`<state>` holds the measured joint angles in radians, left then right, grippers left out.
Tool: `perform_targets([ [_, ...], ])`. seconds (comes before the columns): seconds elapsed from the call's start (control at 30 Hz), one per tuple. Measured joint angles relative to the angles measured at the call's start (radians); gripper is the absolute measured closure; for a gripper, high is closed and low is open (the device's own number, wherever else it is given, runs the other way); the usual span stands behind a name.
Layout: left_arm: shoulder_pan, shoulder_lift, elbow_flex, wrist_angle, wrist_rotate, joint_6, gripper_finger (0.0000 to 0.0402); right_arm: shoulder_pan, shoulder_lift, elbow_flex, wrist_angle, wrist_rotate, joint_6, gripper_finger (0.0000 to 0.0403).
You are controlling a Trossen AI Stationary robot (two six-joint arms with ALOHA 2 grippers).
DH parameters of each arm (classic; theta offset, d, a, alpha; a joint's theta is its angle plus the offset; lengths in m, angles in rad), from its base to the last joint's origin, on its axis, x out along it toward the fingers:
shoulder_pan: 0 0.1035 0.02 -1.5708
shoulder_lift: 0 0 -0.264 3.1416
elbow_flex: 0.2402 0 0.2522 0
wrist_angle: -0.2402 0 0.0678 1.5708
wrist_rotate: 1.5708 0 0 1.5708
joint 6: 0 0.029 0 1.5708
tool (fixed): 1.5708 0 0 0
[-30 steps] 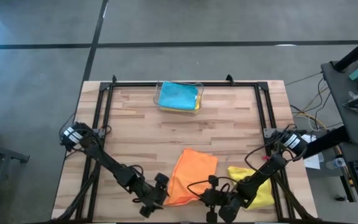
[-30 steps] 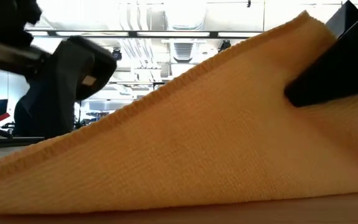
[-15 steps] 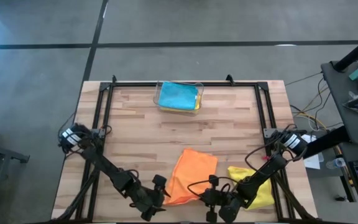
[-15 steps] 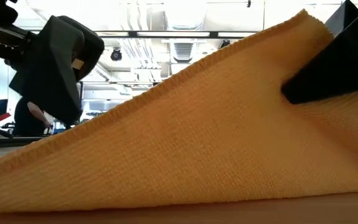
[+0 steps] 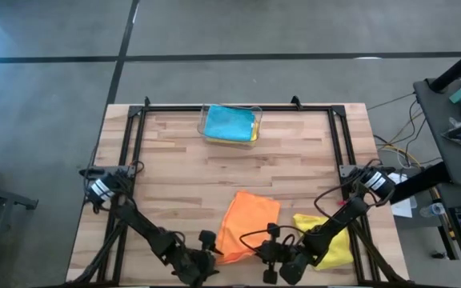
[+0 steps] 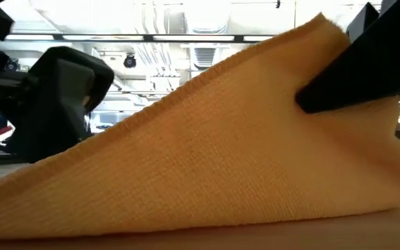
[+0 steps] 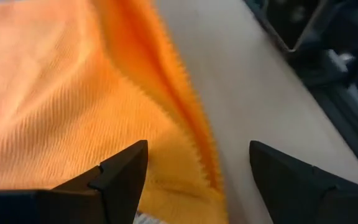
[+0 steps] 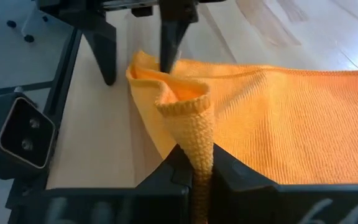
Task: Fold microfiber towels
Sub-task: Fold the orange microfiber cloth
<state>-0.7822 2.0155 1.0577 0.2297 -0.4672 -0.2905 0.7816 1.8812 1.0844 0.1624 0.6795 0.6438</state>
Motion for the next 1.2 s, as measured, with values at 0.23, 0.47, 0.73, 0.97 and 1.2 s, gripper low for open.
perform_targets([
  [0.23, 0.0, 0.002, 0.007, -0.11, -0.053, -0.101, 0.0166, 0.012, -0.002, 0.006, 0.0, -0.006, -0.008, 0.0394],
  [0.47, 0.0, 0.004, 0.014, -0.125, -0.069, -0.042, 0.028, 0.014, -0.002, 0.006, 0.0, -0.101, -0.008, 0.0394],
  [0.73, 0.004, 0.007, 0.027, -0.144, -0.077, -0.032, 0.0393, 0.028, -0.002, 0.011, -0.001, -0.166, -0.075, 0.0348],
  [0.97, 0.01, 0.007, 0.036, -0.143, -0.065, -0.036, 0.04, 0.033, -0.002, 0.06, -0.001, -0.163, -0.127, 0.0252],
  [1.2, 0.012, 0.007, 0.042, -0.14, -0.061, -0.037, 0.0401, 0.035, 0.007, 0.076, -0.015, -0.157, -0.136, 0.022],
])
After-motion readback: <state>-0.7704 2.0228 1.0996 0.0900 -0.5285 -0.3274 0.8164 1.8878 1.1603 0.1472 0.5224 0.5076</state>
